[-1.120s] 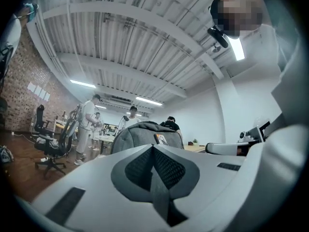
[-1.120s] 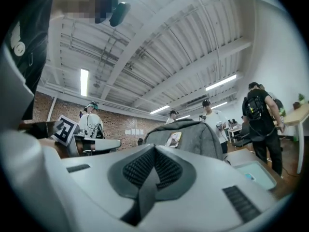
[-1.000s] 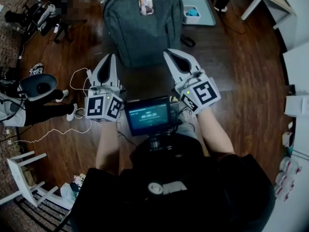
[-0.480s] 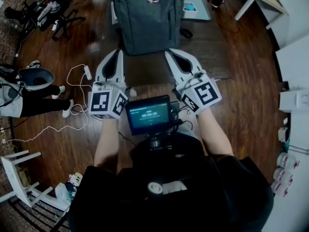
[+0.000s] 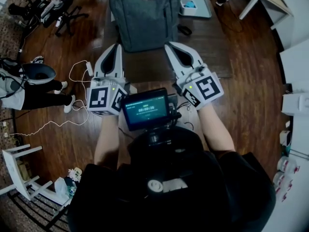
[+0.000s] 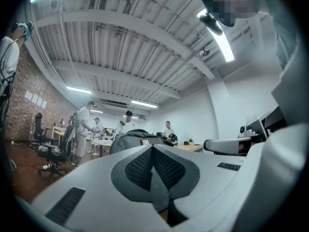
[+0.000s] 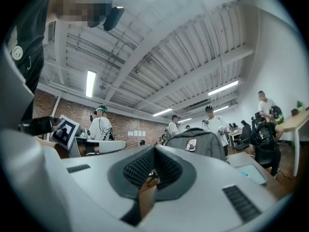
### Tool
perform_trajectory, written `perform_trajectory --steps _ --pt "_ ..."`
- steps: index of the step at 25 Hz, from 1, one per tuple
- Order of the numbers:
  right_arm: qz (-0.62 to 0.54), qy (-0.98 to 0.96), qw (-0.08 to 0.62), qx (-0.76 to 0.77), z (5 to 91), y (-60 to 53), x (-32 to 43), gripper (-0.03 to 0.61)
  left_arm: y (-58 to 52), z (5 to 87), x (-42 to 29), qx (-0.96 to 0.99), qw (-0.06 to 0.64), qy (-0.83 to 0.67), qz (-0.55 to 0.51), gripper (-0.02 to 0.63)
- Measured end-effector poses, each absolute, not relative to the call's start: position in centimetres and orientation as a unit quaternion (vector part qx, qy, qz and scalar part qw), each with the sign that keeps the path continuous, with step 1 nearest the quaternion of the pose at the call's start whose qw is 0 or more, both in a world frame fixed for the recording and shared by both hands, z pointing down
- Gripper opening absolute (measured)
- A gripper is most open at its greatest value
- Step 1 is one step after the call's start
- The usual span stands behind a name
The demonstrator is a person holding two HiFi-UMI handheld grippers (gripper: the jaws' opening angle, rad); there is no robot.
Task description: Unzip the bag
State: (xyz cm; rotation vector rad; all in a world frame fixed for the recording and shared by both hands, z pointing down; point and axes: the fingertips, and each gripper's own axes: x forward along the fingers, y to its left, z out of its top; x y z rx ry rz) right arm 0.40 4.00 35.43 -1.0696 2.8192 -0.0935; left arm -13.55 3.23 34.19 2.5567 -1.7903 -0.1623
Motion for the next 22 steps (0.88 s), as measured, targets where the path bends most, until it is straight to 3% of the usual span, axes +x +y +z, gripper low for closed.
perform_trajectory --steps 22 --pt "-0.013 0.930 0.075 -0.360 33.7 2.7 0.5 0.003 2.8 32.3 -13.0 0.818 -0.024 -0.573 -0.049 0.000"
